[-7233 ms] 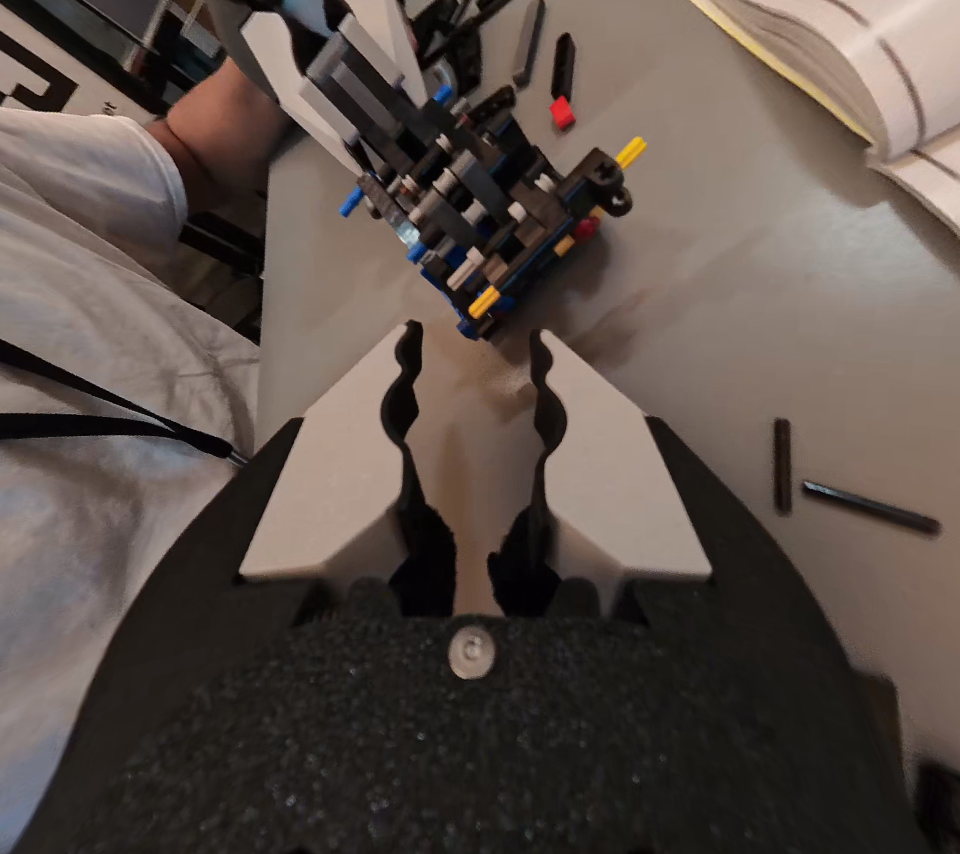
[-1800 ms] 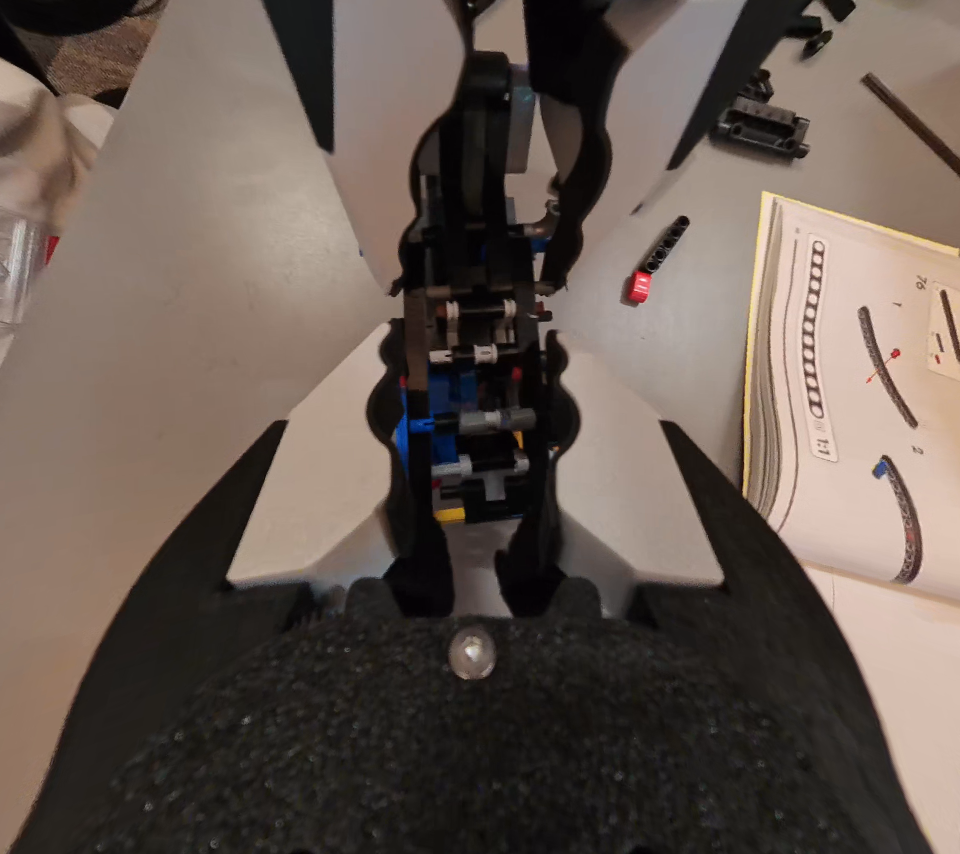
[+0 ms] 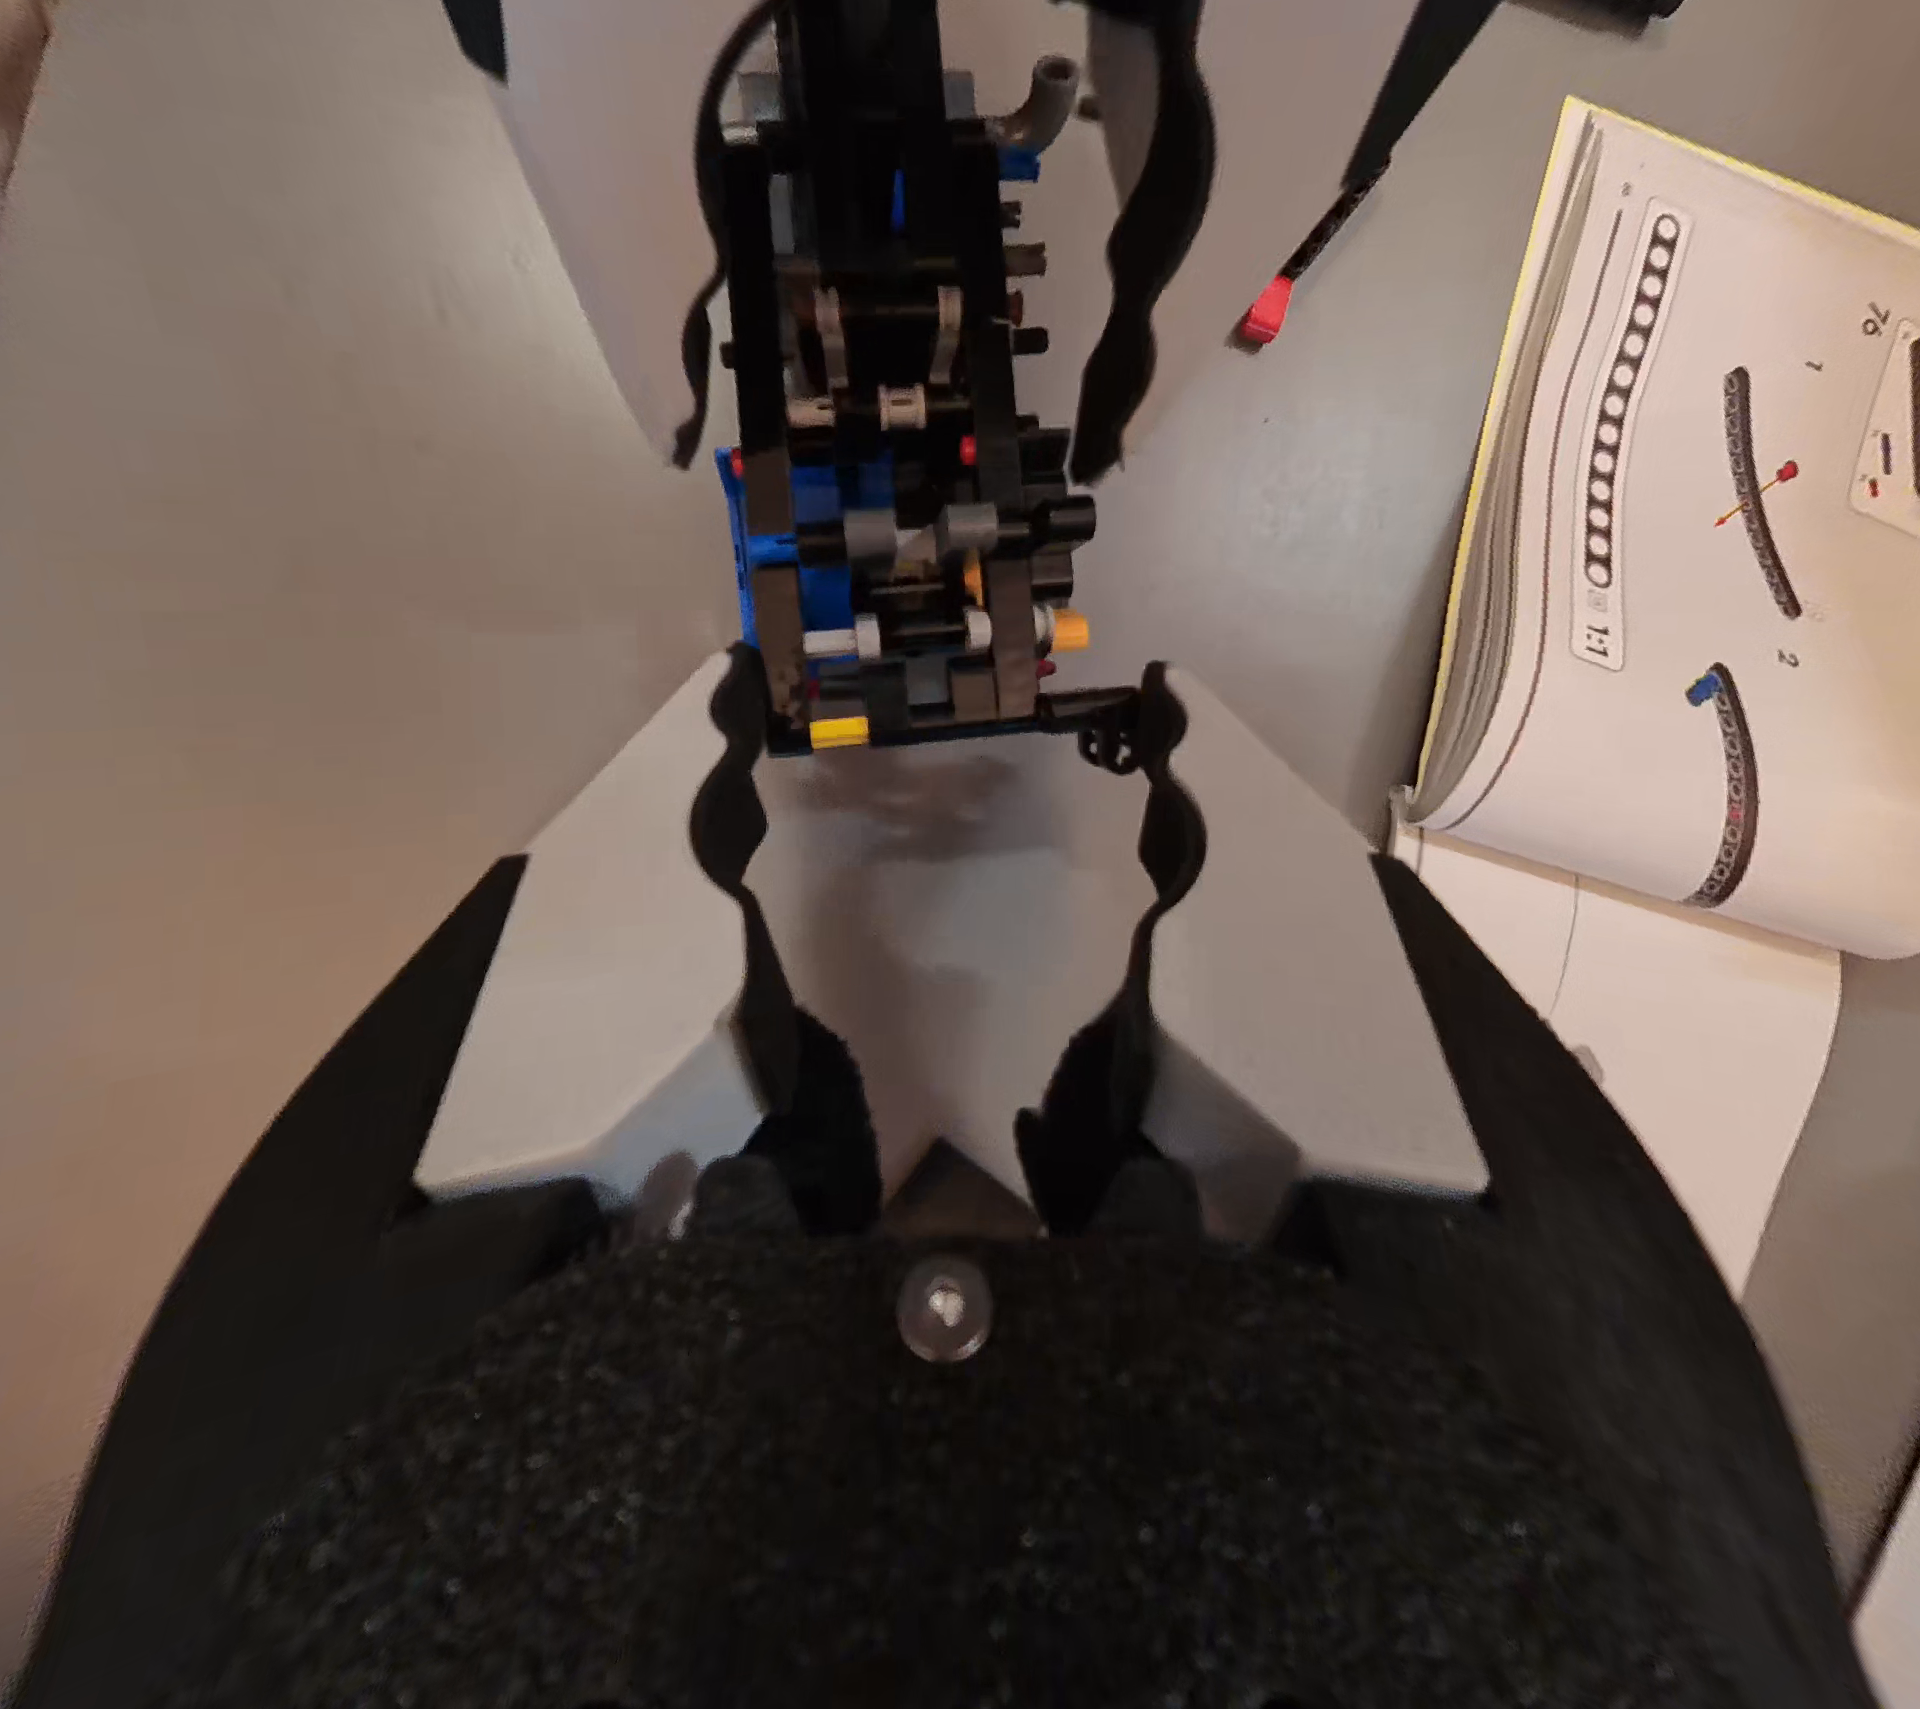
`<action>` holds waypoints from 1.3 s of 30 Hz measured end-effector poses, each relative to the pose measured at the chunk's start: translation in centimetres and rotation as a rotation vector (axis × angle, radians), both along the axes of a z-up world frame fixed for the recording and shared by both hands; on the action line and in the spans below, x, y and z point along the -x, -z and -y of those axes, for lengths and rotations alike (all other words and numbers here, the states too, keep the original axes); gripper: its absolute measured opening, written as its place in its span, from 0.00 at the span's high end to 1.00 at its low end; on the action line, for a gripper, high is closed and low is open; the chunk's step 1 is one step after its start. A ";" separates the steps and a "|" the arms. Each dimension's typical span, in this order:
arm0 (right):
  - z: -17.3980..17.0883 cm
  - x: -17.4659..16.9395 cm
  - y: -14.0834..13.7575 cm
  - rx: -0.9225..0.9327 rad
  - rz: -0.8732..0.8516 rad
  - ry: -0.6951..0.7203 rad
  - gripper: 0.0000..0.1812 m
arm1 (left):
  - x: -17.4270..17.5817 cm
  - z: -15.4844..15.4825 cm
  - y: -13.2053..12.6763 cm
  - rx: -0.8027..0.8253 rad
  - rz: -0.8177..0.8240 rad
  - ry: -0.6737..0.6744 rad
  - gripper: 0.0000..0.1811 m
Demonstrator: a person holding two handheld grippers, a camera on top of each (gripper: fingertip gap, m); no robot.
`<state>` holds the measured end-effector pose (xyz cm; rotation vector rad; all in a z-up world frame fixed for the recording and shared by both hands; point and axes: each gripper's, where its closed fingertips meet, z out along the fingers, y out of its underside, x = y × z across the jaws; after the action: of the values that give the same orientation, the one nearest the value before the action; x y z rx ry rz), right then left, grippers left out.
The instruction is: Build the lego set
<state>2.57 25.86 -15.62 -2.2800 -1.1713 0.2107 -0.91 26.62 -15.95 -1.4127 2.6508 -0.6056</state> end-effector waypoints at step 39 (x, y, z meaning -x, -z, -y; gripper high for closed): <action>-0.8 1.1 0.9 -0.027 0.057 -0.051 0.70 | 0.4 -0.6 -0.2 0.066 -0.009 -0.026 0.72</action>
<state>1.43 26.67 -16.53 -2.2471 -1.2550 0.1495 -1.34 27.17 -15.77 -1.4674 2.6380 -0.6921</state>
